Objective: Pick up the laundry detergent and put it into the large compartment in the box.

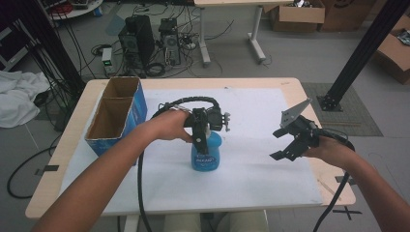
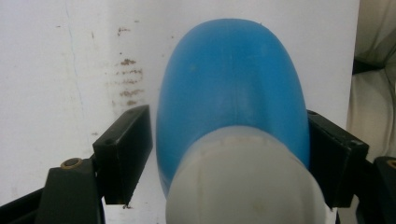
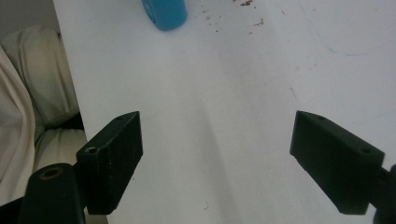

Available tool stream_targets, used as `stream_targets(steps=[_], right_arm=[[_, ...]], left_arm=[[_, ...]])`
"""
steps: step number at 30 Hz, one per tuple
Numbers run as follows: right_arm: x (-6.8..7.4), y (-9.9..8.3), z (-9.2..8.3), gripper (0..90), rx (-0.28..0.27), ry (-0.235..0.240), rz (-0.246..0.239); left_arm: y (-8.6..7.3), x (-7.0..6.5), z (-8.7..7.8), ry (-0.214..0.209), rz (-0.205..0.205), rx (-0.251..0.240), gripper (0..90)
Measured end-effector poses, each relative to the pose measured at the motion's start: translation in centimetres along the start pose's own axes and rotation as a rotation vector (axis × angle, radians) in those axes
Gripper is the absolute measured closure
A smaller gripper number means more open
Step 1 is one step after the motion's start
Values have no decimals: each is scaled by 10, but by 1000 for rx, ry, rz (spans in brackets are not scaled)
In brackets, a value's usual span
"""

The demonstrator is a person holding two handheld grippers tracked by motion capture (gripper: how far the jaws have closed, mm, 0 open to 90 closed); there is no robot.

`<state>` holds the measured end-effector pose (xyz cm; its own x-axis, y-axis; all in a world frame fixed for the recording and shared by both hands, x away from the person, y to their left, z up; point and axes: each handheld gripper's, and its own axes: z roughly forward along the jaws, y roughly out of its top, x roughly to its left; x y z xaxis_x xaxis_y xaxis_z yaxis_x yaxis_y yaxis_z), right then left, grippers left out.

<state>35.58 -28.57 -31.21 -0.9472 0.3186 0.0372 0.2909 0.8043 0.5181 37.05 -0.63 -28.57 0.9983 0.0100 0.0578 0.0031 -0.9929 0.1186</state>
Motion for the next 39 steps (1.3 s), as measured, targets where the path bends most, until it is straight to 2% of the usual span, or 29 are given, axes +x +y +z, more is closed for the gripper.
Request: stream_targets(steps=[35, 37, 39], right_arm=[[0, -3, 1, 176, -5, 4, 1], [0, -3, 1, 176, -5, 5, 3], [0, -3, 1, 176, -6, 5, 2]], left_arm=[[-2, -1, -1, -7, 8, -3, 376], [-2, -1, -2, -4, 3, 3, 378], [-1, -2, -3, -2, -22, 14, 379]])
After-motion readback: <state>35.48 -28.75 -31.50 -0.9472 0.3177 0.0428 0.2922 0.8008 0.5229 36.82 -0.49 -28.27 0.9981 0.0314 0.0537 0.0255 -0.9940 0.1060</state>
